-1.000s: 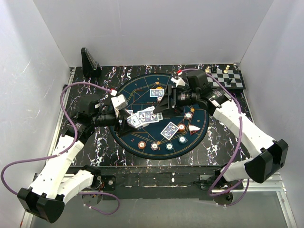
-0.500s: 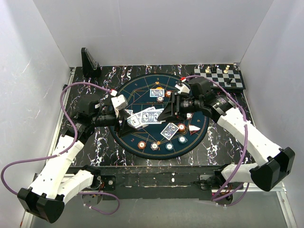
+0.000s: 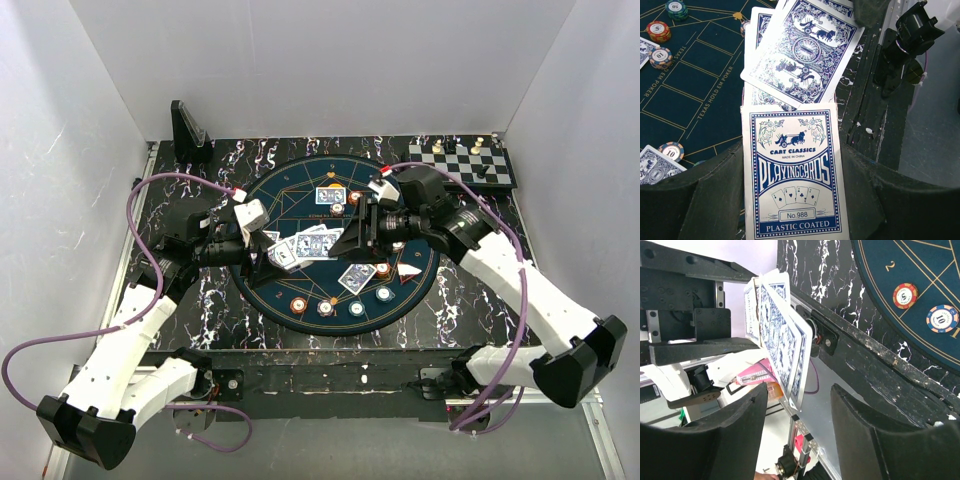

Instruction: Distribute texas hold em gaming equipment

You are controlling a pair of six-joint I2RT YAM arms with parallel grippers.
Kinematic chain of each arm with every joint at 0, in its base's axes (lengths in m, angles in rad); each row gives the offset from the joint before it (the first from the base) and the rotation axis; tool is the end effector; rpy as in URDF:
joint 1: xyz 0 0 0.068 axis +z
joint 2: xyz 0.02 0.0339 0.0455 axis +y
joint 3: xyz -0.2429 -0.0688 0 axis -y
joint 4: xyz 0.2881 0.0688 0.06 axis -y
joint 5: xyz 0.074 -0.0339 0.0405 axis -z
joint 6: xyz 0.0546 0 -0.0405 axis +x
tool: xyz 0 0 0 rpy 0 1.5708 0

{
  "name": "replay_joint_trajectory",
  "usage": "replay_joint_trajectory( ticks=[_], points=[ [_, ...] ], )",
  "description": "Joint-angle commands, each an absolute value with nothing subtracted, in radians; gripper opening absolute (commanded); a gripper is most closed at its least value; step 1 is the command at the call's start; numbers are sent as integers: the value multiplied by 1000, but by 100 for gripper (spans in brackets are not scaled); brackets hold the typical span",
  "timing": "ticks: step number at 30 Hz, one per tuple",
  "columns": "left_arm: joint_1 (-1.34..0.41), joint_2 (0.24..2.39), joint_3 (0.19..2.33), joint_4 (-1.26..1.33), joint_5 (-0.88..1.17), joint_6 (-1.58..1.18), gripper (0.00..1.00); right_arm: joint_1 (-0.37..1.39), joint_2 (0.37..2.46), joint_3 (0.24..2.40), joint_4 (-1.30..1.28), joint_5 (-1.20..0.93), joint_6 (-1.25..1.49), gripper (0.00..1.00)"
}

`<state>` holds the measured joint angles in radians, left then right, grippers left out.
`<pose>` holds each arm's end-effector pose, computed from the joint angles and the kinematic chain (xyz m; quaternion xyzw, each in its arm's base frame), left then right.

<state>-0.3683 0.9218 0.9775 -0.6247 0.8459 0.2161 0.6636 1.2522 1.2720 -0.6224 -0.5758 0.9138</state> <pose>0.2188 -0.1283 0.3236 0.4192 0.7092 -0.3923 0.4093 0.2412 0.2264 0.3420 -0.0252 0.8585 0.4937 0.1362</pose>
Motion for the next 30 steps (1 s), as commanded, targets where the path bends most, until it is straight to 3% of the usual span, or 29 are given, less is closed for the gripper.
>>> replay_joint_trajectory(
  ticks=[1, 11, 23, 30],
  points=[
    [-365, 914, 1025, -598, 848, 210, 0, 676, 1143, 1241, -585, -525, 960, 62],
    [-365, 922, 1026, -563, 798, 184, 0, 722, 1117, 1203, -520, -465, 1025, 44],
    [-365, 928, 1029, -561, 795, 183, 0, 750, 1177, 1215, -457, -405, 1065, 49],
    [-365, 919, 1020, -560, 799, 181, 0, 753, 1140, 1181, -410, -325, 1092, 60]
  ],
)
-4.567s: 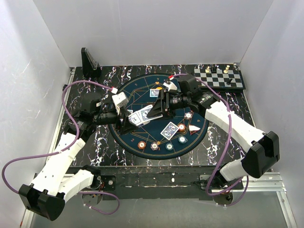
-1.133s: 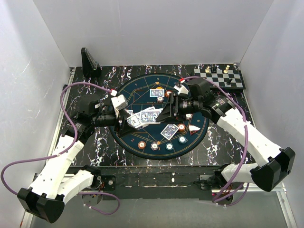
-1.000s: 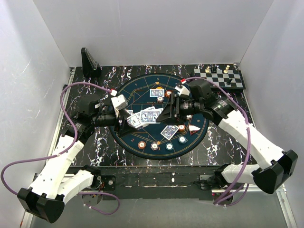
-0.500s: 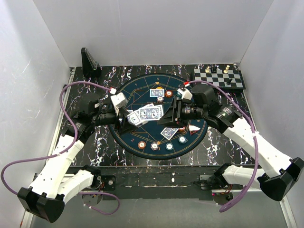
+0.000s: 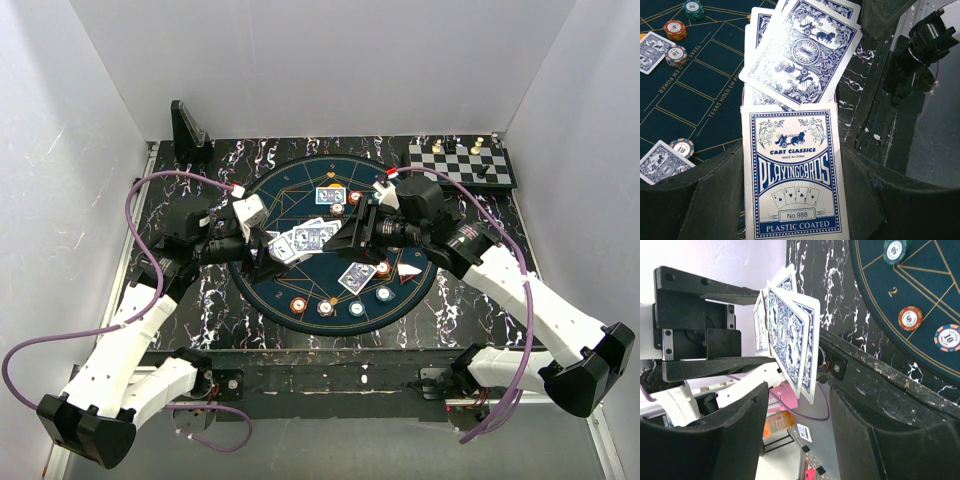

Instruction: Distribute texas hold em gaming equipment

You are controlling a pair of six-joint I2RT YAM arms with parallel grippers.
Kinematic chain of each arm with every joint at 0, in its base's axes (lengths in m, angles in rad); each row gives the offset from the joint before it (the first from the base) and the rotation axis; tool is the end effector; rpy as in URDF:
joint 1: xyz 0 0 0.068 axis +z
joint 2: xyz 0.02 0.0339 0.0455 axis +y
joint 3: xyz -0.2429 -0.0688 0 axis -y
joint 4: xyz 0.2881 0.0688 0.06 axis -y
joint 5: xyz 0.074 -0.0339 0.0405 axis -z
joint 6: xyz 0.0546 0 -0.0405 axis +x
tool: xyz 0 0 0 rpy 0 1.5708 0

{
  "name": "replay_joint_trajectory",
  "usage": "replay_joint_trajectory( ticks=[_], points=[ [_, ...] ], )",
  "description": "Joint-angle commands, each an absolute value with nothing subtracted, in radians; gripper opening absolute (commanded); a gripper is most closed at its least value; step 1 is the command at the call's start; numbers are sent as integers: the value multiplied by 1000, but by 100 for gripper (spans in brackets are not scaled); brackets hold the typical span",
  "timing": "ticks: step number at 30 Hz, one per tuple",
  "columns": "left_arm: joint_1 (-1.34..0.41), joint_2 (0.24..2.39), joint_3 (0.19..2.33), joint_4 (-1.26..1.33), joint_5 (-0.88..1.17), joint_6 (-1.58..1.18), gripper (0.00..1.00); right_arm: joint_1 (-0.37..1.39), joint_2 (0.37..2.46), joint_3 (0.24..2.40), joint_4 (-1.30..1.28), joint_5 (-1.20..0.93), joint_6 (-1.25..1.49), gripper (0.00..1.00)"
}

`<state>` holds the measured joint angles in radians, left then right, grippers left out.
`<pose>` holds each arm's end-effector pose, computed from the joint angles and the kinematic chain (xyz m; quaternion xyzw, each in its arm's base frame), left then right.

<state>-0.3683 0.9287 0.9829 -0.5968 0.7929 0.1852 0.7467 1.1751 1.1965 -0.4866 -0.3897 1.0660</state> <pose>0.2240 -0.1281 0.3255 0.4021 0.7208 -0.3763 0.4210 0.2240 0.2356 0.3479 0.0324 0.8405 0.5072 0.1879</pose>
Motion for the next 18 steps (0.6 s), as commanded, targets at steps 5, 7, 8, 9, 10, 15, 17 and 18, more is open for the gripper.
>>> replay_joint_trajectory(
  ticks=[5, 7, 8, 9, 10, 15, 17, 18],
  points=[
    [-365, 919, 1019, -554, 802, 178, 0, 752, 1170, 1192, -422, -298, 1104, 59],
    [-365, 917, 1017, -554, 801, 176, 0, 752, 1173, 1190, -423, -281, 1108, 58],
    [-365, 916, 1016, -554, 802, 176, 0, 753, 1172, 1190, -423, -269, 1112, 57],
    [-364, 911, 1015, -554, 802, 176, 0, 752, 1169, 1187, -420, -259, 1114, 55],
    [-365, 911, 1014, -555, 804, 178, 0, 753, 1166, 1186, -410, -258, 1114, 54],
    [-365, 908, 1011, -554, 802, 176, 0, 756, 1161, 1200, -434, -265, 1105, 48],
    [-365, 910, 1009, -551, 801, 173, 0, 761, 1157, 1200, -437, -267, 1104, 47],
    [-365, 910, 1006, -545, 801, 167, 0, 765, 1160, 1198, -439, -278, 1101, 45]
  ],
)
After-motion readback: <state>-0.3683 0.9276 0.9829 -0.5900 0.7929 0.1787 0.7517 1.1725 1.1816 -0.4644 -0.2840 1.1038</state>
